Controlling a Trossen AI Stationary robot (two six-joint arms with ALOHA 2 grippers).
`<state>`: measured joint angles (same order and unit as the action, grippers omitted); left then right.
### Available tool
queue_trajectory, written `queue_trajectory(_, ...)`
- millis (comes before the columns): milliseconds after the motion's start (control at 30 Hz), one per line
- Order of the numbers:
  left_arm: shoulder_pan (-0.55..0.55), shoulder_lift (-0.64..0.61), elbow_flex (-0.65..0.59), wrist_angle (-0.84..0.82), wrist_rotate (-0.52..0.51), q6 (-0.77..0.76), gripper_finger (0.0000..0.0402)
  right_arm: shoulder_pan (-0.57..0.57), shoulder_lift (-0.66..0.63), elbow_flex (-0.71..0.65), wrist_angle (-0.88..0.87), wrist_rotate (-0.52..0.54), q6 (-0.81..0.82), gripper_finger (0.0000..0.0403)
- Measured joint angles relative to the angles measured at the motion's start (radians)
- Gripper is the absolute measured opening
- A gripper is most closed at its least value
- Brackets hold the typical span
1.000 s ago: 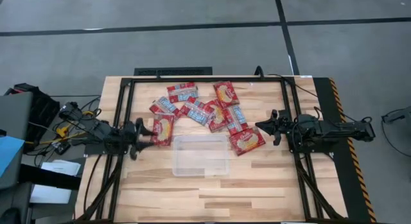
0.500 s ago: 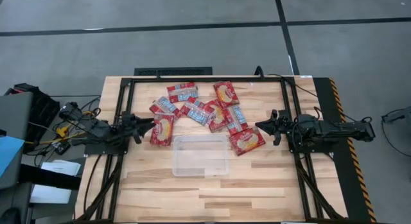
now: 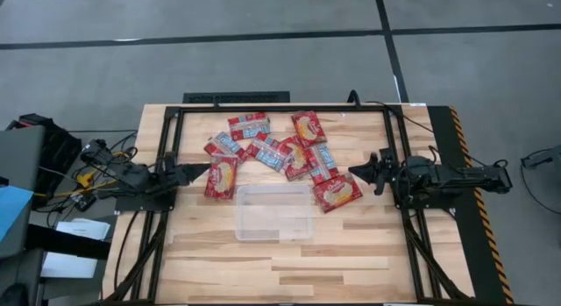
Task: Sort popcorn bags into baskets
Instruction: Put the red popcorn bag into the transparent bin
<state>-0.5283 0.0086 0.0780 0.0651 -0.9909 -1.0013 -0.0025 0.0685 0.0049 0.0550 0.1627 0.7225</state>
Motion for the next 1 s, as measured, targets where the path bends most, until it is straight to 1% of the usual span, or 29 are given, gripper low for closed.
queue_trajectory(67, 0.000, 0.000, 0.000, 0.034, -0.001, -0.008, 0.0221, 0.000, 0.000, 0.000, 0.004, 0.005, 0.040, 0.0025)
queue_trajectory(200, 0.000, 0.012, 0.001, 0.109, -0.009, -0.036, 0.0221, 0.000, 0.000, 0.000, 0.005, 0.021, 0.044, 0.0028)
queue_trajectory(300, 0.000, 0.045, 0.001, 0.173, -0.009, -0.054, 0.0221, 0.000, 0.000, 0.000, 0.006, 0.022, 0.059, 0.0034)
queue_trajectory(400, 0.000, 0.100, 0.001, 0.241, -0.012, -0.060, 0.0221, 0.000, 0.000, 0.000, 0.008, 0.022, 0.133, 0.0038)
queue_trajectory(567, 0.000, 0.252, 0.001, 0.411, -0.041, -0.054, 0.0221, 0.000, 0.000, 0.000, 0.009, 0.022, 0.121, 0.0040)
queue_trajectory(633, 0.000, 0.319, 0.001, 0.460, -0.045, -0.059, 0.0221, 0.003, 0.000, 0.002, 0.009, 0.014, 0.152, 0.0038)
queue_trajectory(700, 0.000, 0.385, 0.001, 0.498, -0.049, -0.089, 0.0221, 0.007, 0.000, 0.006, 0.004, -0.030, 0.157, 0.0037)
queue_trajectory(833, 0.000, 0.504, 0.002, 0.564, -0.057, -0.157, 0.0221, 0.008, 0.000, 0.026, 0.005, -0.110, 0.085, 0.0040)
queue_trajectory(900, 0.001, 0.551, 0.008, 0.586, -0.063, -0.182, 0.0221, 0.008, 0.000, 0.040, 0.002, -0.147, 0.070, 0.0045)
queue_trajectory(1000, 0.006, 0.596, 0.030, 0.588, -0.063, -0.210, 0.0221, 0.008, 0.000, 0.080, 0.003, -0.210, 0.005, 0.0051)
